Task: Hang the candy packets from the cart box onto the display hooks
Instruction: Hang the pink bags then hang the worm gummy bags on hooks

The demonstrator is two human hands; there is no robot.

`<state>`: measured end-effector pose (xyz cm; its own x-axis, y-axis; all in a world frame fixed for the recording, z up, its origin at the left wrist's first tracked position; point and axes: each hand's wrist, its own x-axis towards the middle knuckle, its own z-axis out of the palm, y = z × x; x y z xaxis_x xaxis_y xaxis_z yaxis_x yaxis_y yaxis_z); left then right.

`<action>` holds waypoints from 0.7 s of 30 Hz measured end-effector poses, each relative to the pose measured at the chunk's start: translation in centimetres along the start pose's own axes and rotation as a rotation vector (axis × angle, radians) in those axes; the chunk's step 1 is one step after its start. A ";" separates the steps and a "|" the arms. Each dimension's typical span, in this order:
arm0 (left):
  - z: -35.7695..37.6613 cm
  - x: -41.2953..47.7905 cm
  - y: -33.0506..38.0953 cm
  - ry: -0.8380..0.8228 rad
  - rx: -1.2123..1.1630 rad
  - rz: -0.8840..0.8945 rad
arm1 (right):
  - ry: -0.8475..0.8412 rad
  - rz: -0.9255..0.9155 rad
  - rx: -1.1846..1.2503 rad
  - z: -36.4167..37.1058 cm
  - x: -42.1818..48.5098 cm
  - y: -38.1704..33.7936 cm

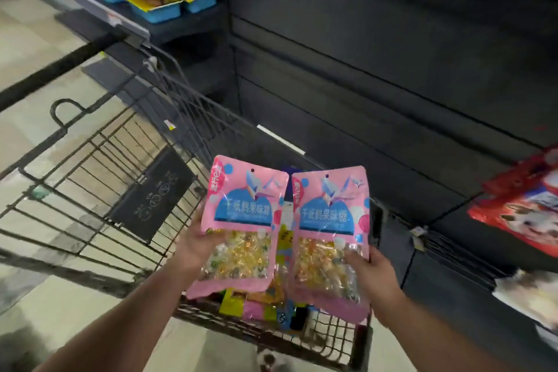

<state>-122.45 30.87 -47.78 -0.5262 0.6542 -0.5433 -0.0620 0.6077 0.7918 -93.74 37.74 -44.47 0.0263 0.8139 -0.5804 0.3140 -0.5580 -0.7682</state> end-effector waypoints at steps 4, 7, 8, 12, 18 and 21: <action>4.3 -5.2 1.1 -0.141 0.014 0.115 | 0.135 -0.028 0.120 -6.8 -5.0 2.2; 8.6 -10.2 1.9 -0.215 -0.014 0.165 | 0.230 -0.040 0.242 -12.3 -9.8 4.7; 10.0 -12.1 2.1 -0.244 -0.004 0.187 | 0.267 -0.041 0.279 -14.1 -11.5 5.9; 15.5 -20.5 2.8 -0.408 0.031 0.281 | 0.417 -0.077 0.376 -20.8 -19.1 10.7; 22.4 -31.5 2.1 -0.680 0.051 0.343 | 0.658 -0.133 0.495 -29.0 -30.5 16.7; 25.3 -36.4 1.7 -0.796 0.099 0.330 | 0.764 -0.111 0.545 -32.2 -35.0 19.5</action>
<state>-81.94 19.47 -33.74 0.2482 0.9020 -0.3532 0.0832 0.3434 0.9355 -58.03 3.58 -30.42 0.6982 0.6452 -0.3102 -0.1295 -0.3124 -0.9411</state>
